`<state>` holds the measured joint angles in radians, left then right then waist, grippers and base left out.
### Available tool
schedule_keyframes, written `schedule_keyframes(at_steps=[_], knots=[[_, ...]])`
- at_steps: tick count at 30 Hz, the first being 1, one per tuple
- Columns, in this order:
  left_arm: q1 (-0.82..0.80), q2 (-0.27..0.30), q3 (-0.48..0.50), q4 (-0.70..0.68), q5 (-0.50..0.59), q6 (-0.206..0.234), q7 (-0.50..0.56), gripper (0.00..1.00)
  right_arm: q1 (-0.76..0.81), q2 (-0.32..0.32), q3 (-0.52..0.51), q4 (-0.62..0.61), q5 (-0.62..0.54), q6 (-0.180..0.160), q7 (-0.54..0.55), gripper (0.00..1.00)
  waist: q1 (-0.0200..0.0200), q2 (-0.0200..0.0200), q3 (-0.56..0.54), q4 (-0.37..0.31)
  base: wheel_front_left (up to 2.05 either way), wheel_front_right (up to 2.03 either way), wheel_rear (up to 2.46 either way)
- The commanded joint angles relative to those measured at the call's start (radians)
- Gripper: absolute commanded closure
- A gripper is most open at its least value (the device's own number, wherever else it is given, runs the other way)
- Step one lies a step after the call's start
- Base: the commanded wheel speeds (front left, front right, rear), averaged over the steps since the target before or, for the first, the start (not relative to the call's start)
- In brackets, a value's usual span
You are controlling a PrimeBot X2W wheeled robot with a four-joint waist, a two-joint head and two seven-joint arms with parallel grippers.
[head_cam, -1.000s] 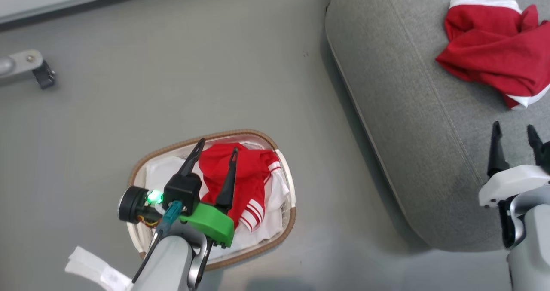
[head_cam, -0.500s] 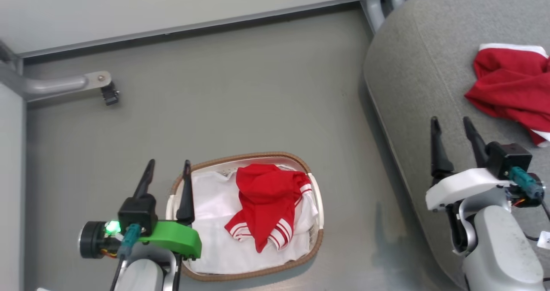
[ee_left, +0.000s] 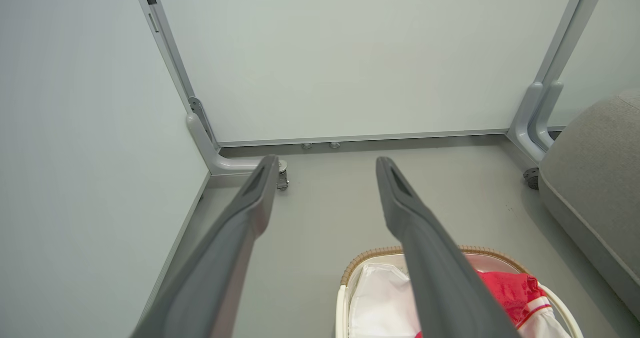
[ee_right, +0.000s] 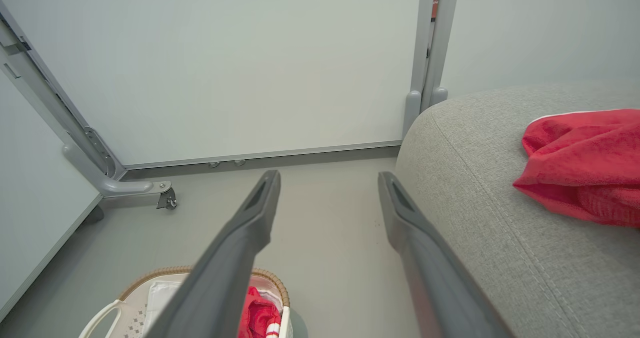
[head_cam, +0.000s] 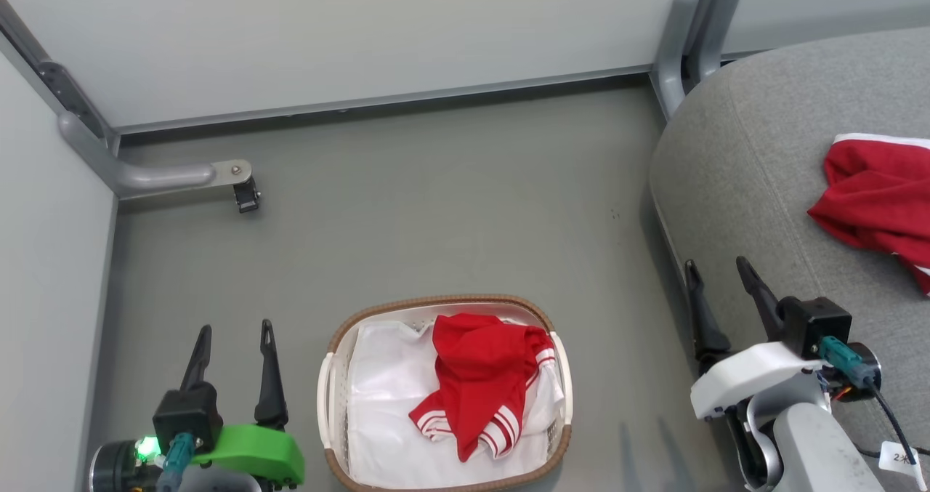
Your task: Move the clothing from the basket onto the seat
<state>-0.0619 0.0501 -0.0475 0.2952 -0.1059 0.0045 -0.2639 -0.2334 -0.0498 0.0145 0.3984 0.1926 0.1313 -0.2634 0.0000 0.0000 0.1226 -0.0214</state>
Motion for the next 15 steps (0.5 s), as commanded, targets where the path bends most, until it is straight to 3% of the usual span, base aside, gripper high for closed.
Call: schedule_keyframes(at_steps=[1, 15], knots=[[0.028, 0.002, 0.006, -0.002, 0.001, 0.0, -0.001, 0.0, 0.026, -0.004, 0.008, -0.005, 0.008, -0.001, -0.002, 0.0, 0.0, 0.0, -0.026, 0.004, 0.0, 0.0, 0.0], [0.14, 0.002, -0.028, -0.005, -0.053, 0.014, -0.001, 0.0, 0.134, -0.004, 0.031, 0.018, 0.045, -0.001, -0.002, 0.0, 0.0, 0.0, -0.091, -0.001, 0.0, 0.0, 0.0]])
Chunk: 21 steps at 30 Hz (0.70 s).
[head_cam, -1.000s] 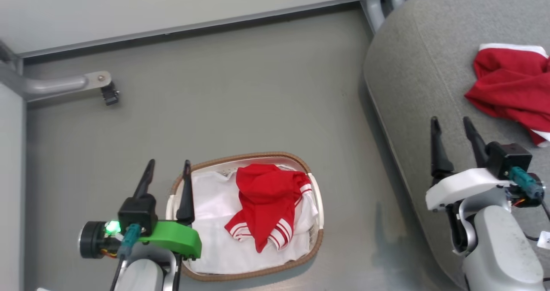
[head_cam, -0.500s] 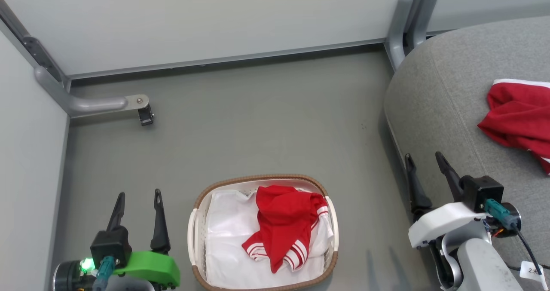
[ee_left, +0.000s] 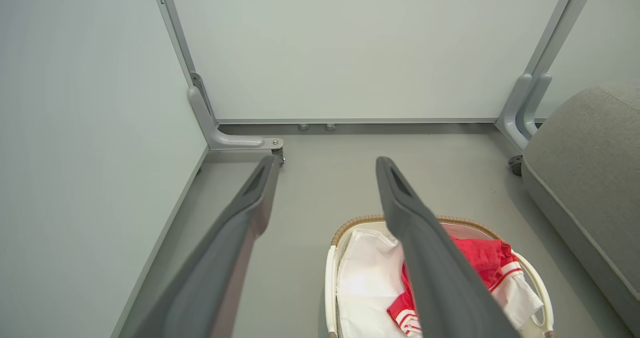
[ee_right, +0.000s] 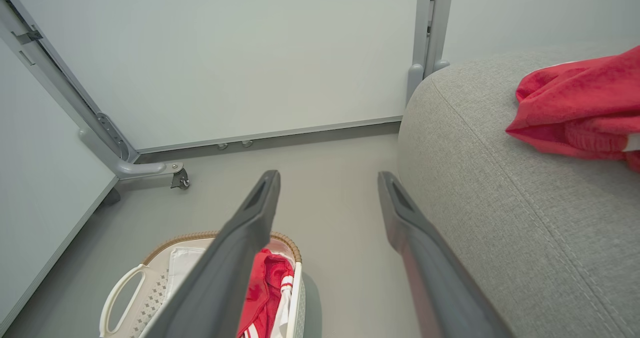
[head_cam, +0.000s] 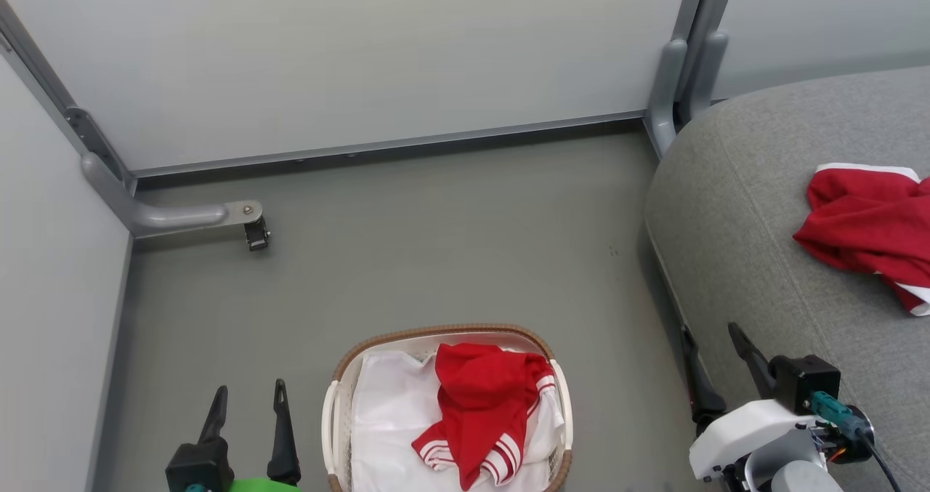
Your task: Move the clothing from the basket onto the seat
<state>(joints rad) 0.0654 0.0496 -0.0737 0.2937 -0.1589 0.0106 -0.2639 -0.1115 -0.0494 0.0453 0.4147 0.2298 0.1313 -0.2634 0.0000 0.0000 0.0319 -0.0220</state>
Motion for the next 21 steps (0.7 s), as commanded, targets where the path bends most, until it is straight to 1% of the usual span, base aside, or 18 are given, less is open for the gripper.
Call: schedule_keyframes(at_steps=[1, 5, 9, 15, 21], knots=[[0.013, 0.002, -0.006, -0.005, -0.002, 0.007, -0.001, 0.0, 0.01, -0.004, 0.002, 0.001, 0.007, -0.001, -0.002, 0.0, 0.0, 0.0, -0.001, 0.0, 0.0, 0.0, 0.0], [-0.001, 0.002, -0.017, -0.008, 0.005, 0.0, -0.001, 0.0, -0.007, -0.004, 0.007, -0.004, 0.001, -0.001, -0.002, 0.0, 0.0, 0.0, 0.009, -0.001, 0.0, 0.0, 0.0], [-0.033, 0.002, -0.035, 0.006, 0.012, -0.012, -0.001, 0.0, -0.03, -0.004, 0.013, -0.012, 0.012, -0.001, -0.002, 0.0, 0.0, 0.0, 0.041, -0.005, 0.0, 0.0, 0.0], [-0.088, 0.002, -0.076, 0.034, 0.001, -0.019, -0.001, 0.0, -0.077, -0.004, 0.025, -0.039, 0.017, -0.001, -0.002, 0.0, 0.0, 0.0, 0.13, -0.027, 0.0, 0.0, 0.0], [-0.171, 0.002, -0.107, 0.067, 0.003, -0.026, -0.001, 0.0, -0.152, -0.004, 0.039, -0.082, 0.019, -0.001, -0.002, 0.0, 0.0, 0.0, 0.249, -0.068, 0.0, 0.0, 0.0]])
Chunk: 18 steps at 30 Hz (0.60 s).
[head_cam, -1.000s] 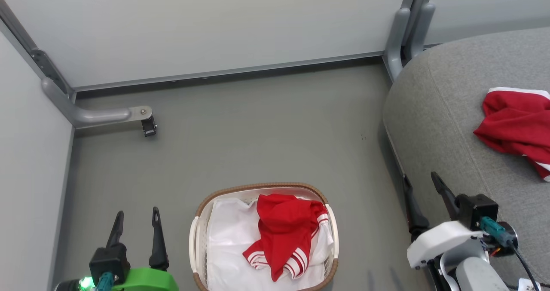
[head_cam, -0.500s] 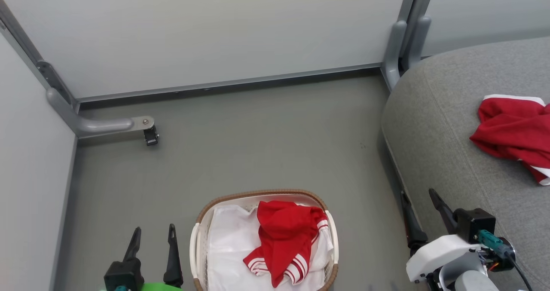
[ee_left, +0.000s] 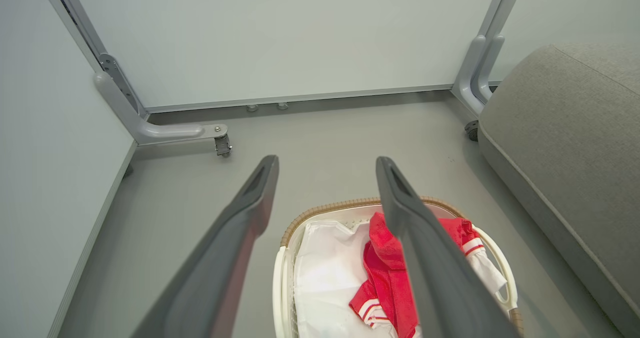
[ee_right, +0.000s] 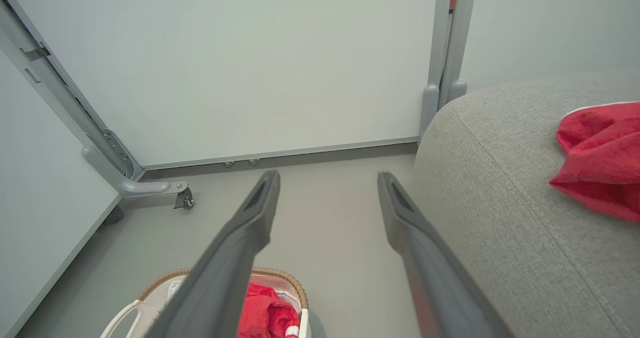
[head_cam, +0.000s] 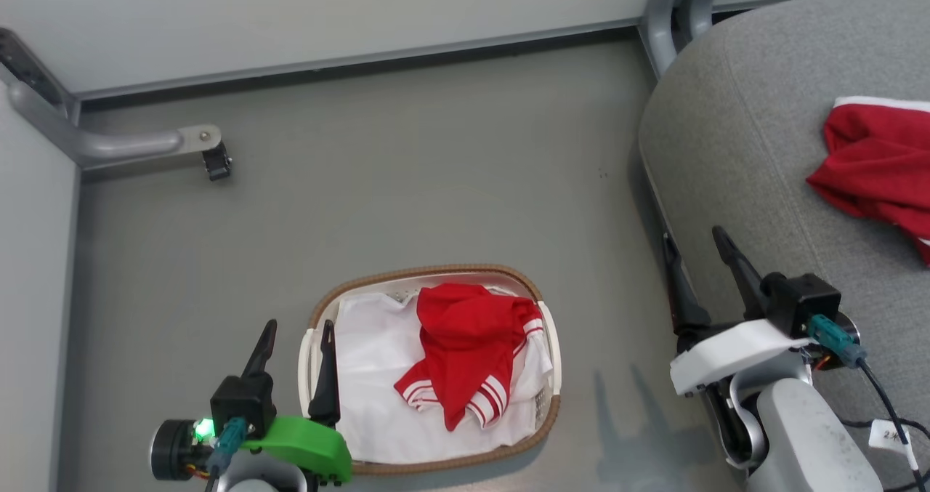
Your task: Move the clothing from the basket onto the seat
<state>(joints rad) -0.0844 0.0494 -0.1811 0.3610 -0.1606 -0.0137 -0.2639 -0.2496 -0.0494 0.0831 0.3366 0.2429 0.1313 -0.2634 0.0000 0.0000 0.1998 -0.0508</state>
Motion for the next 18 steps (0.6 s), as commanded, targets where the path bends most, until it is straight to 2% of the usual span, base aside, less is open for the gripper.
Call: schedule_keyframes(at_steps=[1, 5, 11, 18], knots=[[-0.037, 0.003, -0.001, 0.007, 0.008, -0.002, -0.001, 0.0, -0.028, -0.004, 0.01, -0.012, 0.009, -0.001, -0.002, 0.0, 0.0, 0.0, 0.104, -0.05, 0.0, 0.0, 0.0], [-0.1, 0.003, -0.011, 0.04, 0.024, -0.008, -0.001, 0.0, -0.082, -0.004, 0.024, -0.056, 0.028, -0.001, -0.002, 0.0, 0.0, 0.0, 0.181, -0.085, 0.0, 0.0, 0.0], [-0.212, 0.004, -0.042, 0.141, 0.062, -0.053, -0.001, 0.0, -0.151, -0.003, 0.045, -0.125, 0.06, -0.001, -0.002, 0.0, 0.0, 0.0, 0.302, -0.127, 0.0, 0.0, 0.0], [-0.321, 0.018, -0.063, 0.249, 0.107, -0.082, -0.001, 0.0, -0.209, -0.003, 0.072, -0.193, 0.119, -0.001, -0.002, 0.0, 0.0, 0.0, 0.408, -0.177, 0.0, 0.0, 0.0]])
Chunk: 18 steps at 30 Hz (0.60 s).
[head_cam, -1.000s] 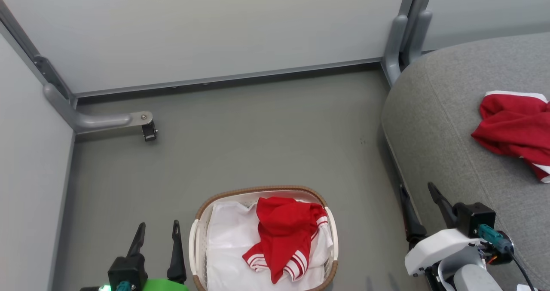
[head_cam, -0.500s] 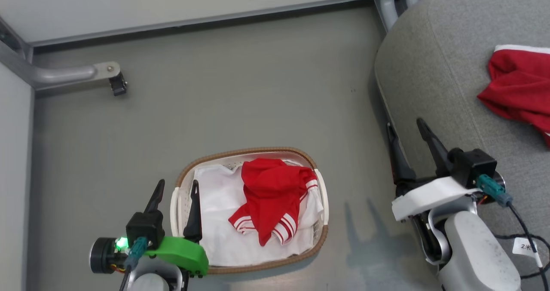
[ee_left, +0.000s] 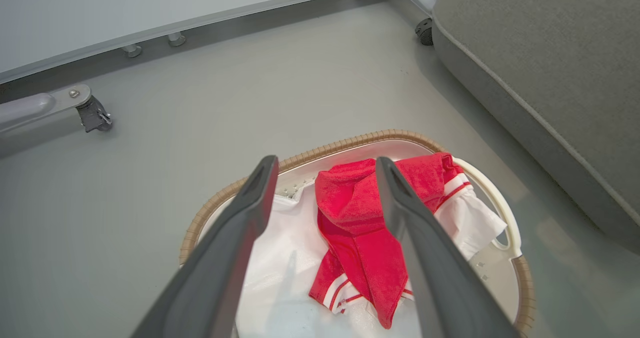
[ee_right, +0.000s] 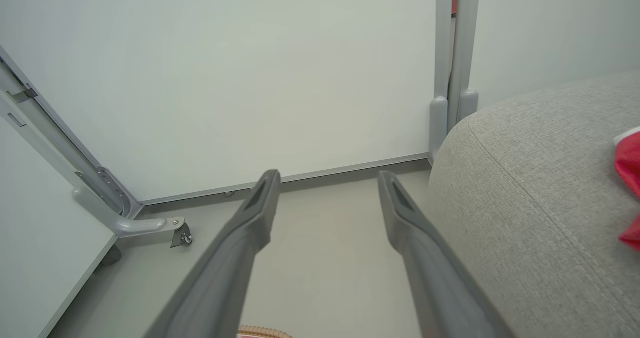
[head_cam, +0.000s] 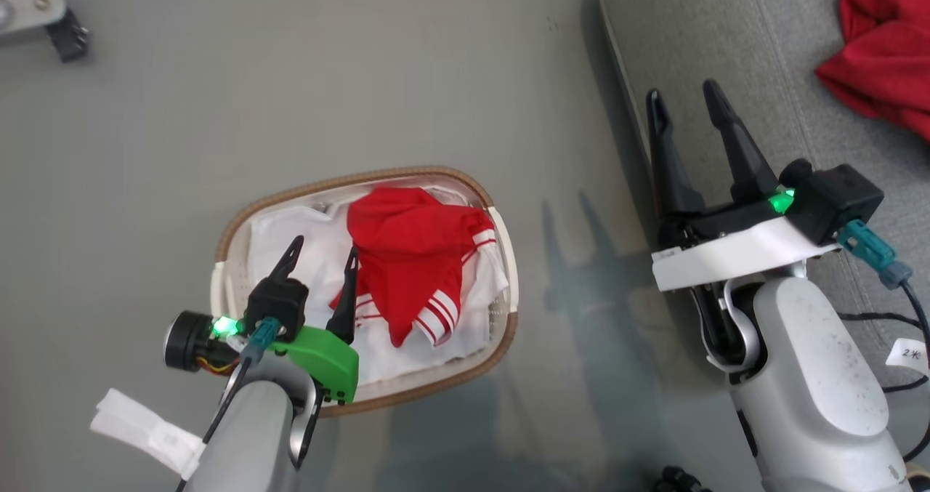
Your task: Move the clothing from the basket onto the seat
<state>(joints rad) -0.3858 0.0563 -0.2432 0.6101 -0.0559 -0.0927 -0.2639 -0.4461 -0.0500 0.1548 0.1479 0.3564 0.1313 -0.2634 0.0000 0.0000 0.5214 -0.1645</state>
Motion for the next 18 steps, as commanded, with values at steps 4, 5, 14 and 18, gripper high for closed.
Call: schedule_keyframes(at_steps=[4, 5, 14, 18], knots=[[-0.085, 0.024, -0.032, 0.066, 0.031, -0.015, -0.001, 0.0, -0.038, -0.003, 0.011, -0.041, 0.015, -0.001, -0.002, 0.0, 0.0, 0.0, 0.142, -0.079, 0.0, 0.0, 0.0], [-0.098, 0.027, -0.039, 0.081, 0.039, -0.018, -0.001, 0.0, -0.043, -0.003, 0.011, -0.047, 0.015, -0.001, -0.002, 0.0, 0.0, 0.0, 0.153, -0.081, 0.0, 0.0, 0.0], [-0.242, 0.065, -0.124, 0.224, 0.087, -0.03, -0.001, 0.0, -0.081, -0.003, 0.02, -0.092, 0.01, -0.001, -0.002, 0.0, 0.0, 0.0, 0.256, -0.099, 0.0, 0.0, 0.0], [-0.302, 0.08, -0.154, 0.27, 0.103, -0.032, -0.001, 0.0, -0.09, -0.003, 0.017, -0.105, 0.016, -0.001, -0.002, 0.0, 0.0, 0.0, 0.297, -0.105, 0.0, 0.0, 0.0]])
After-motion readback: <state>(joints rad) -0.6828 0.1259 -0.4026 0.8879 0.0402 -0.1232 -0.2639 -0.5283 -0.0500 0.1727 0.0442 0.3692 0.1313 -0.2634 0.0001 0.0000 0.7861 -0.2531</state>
